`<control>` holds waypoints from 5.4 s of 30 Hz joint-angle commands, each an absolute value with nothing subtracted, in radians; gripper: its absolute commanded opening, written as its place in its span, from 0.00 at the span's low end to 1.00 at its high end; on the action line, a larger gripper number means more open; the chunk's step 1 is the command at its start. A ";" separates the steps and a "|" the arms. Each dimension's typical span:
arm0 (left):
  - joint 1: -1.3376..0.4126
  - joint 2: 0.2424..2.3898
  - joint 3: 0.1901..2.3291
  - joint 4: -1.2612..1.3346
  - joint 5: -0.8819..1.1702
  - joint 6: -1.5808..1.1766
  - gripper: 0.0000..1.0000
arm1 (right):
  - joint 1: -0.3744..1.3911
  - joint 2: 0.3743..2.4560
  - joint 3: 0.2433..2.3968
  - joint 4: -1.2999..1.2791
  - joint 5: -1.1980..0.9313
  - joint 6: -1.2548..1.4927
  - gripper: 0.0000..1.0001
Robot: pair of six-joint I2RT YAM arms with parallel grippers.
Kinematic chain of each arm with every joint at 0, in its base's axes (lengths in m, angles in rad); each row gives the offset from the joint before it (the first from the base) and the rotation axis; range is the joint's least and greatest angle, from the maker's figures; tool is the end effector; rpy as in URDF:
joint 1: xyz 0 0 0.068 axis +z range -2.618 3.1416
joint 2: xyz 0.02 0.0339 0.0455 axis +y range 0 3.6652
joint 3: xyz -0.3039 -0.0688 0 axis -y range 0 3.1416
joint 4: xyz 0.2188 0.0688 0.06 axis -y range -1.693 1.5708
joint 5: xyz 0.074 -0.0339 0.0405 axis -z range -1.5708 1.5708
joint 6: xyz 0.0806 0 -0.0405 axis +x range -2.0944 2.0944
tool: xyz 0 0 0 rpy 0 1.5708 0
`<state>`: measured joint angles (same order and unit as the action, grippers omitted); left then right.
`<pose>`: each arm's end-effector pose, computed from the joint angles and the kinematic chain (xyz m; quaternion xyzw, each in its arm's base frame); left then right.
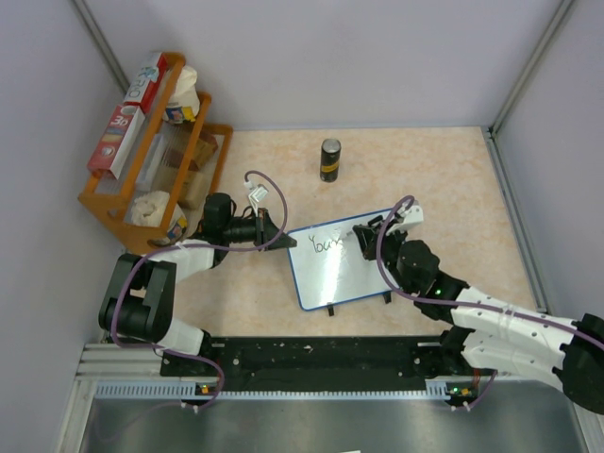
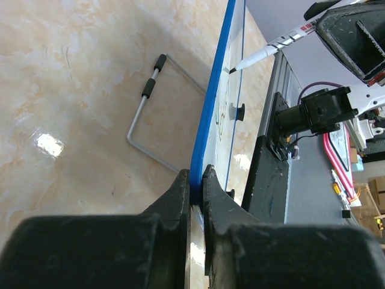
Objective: Write a sentence on the whiteboard
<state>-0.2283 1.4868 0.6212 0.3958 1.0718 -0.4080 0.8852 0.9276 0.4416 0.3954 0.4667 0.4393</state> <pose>0.2590 -0.1328 0.2376 0.2003 0.7538 -0.5540 0.2911 0.1576 0.1354 0.2943 -0.0068 0.7351 0.2688 0.6224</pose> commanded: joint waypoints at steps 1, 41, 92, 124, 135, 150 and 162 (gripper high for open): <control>-0.235 1.522 0.604 0.322 0.976 -0.290 0.00 | 0.868 0.907 0.437 0.365 0.474 0.443 0.00; -0.235 1.522 0.604 0.321 0.977 -0.290 0.00 | 0.868 0.890 0.425 0.379 0.428 0.448 0.00; -0.235 1.523 0.606 0.319 0.977 -0.288 0.00 | 0.853 0.936 0.483 0.342 0.460 0.460 0.00; -0.236 1.526 0.607 0.318 0.976 -0.288 0.00 | 0.853 0.847 0.410 0.245 0.492 0.465 0.00; -0.236 1.525 0.609 0.318 0.974 -0.287 0.00 | 0.845 0.828 0.433 0.265 0.508 0.463 0.00; -0.236 1.525 0.607 0.316 0.973 -0.285 0.00 | 0.844 0.677 0.460 0.250 0.469 0.451 0.00; -0.236 1.523 0.606 0.316 0.969 -0.284 0.00 | 0.691 0.635 0.431 0.222 0.230 0.514 0.00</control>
